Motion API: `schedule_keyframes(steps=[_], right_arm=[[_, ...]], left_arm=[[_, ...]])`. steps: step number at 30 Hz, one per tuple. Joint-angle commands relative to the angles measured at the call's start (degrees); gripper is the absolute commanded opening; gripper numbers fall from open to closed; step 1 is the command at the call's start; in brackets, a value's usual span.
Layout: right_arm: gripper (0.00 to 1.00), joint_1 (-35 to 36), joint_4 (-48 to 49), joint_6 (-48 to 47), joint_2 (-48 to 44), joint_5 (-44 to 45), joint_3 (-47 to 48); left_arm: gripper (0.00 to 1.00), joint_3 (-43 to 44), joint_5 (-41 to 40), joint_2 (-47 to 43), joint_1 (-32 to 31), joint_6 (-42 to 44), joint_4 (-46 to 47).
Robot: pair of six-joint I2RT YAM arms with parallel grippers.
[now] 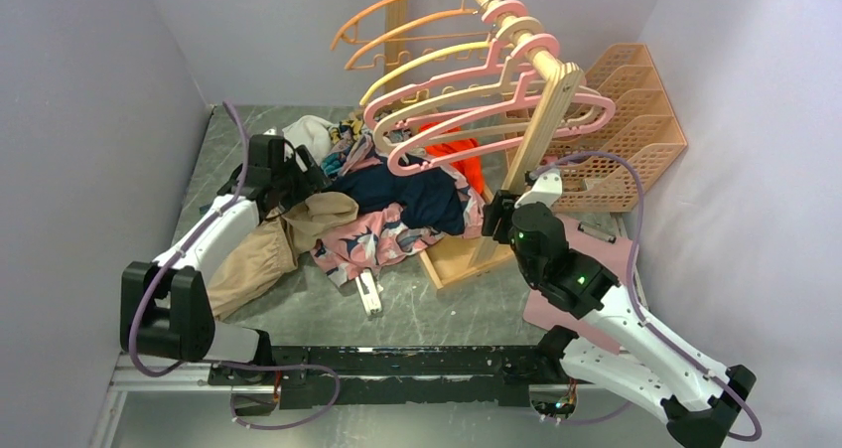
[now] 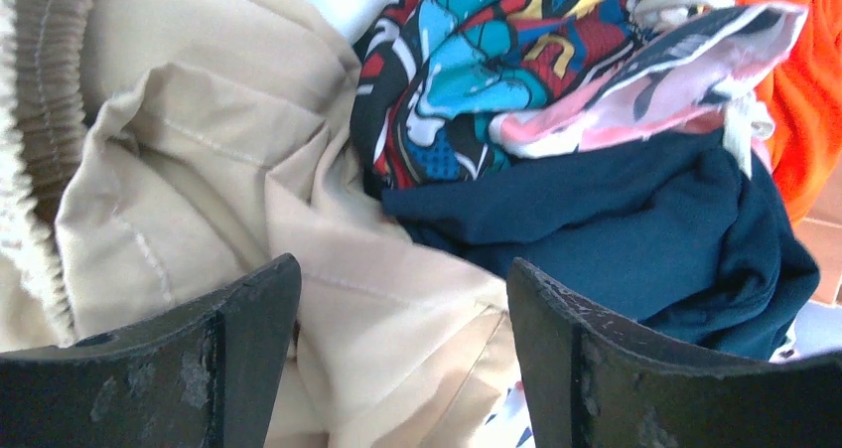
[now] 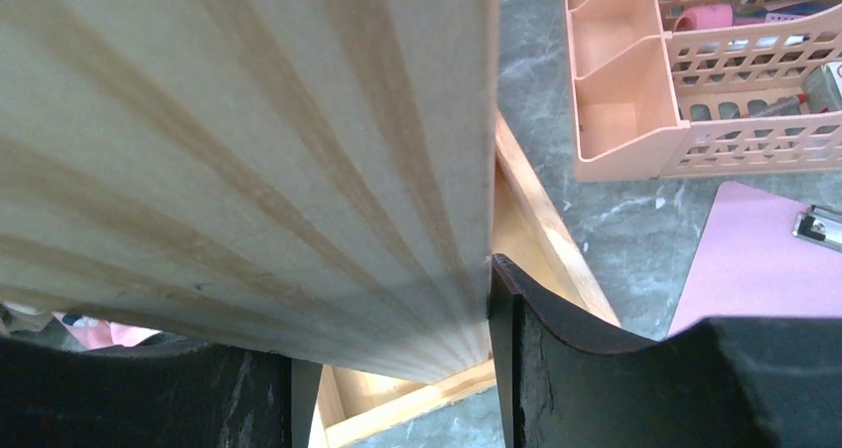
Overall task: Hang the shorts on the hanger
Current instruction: Adjust the shorts at the center of the board.
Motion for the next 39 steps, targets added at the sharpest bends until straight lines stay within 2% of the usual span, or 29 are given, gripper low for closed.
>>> schedule_keyframes(steps=[1, 9, 13, 18, 23, 24, 33, 36, 39], right_arm=[[0.28, 0.1, 6.5, -4.4, 7.2, -7.4, -2.7], [0.13, 0.6, 12.9, -9.9, 8.8, -11.6, -3.6], [0.12, 0.7, 12.5, -11.1, 9.4, -12.5, -2.7], [0.13, 0.8, 10.2, -9.6, 7.2, -12.5, -4.4], [0.14, 0.8, 8.0, -6.1, 5.6, -12.4, -5.9], [0.14, 0.8, 7.5, -4.9, 5.3, -12.4, -6.4], [0.19, 0.8, 4.2, -0.8, 2.8, -12.0, -7.1], [0.24, 0.8, 3.1, -0.5, 2.4, -12.0, -6.4], [0.35, 0.8, 2.2, -0.2, 2.4, -11.9, -5.6]], left_arm=[[0.80, -2.8, 0.0, -4.1, 0.4, 3.2, -0.5], [0.78, -4.8, 2.2, -4.9, 0.5, 2.8, 1.3], [0.82, -3.5, 4.0, -4.9, 0.5, 1.5, 2.3], [0.88, 2.8, 7.3, -2.1, 0.4, -0.8, 4.2], [0.93, 10.7, 4.8, 4.1, -3.4, 0.1, 4.7], [0.98, 12.5, 3.7, 5.9, -4.3, 0.5, 4.6], [1.00, 29.0, 2.1, 24.7, -9.4, 3.3, -0.2], [0.99, 32.3, 1.8, 28.8, -12.2, 5.1, -1.1], [0.99, 34.4, -1.8, 31.8, -14.5, 5.8, -1.9]])
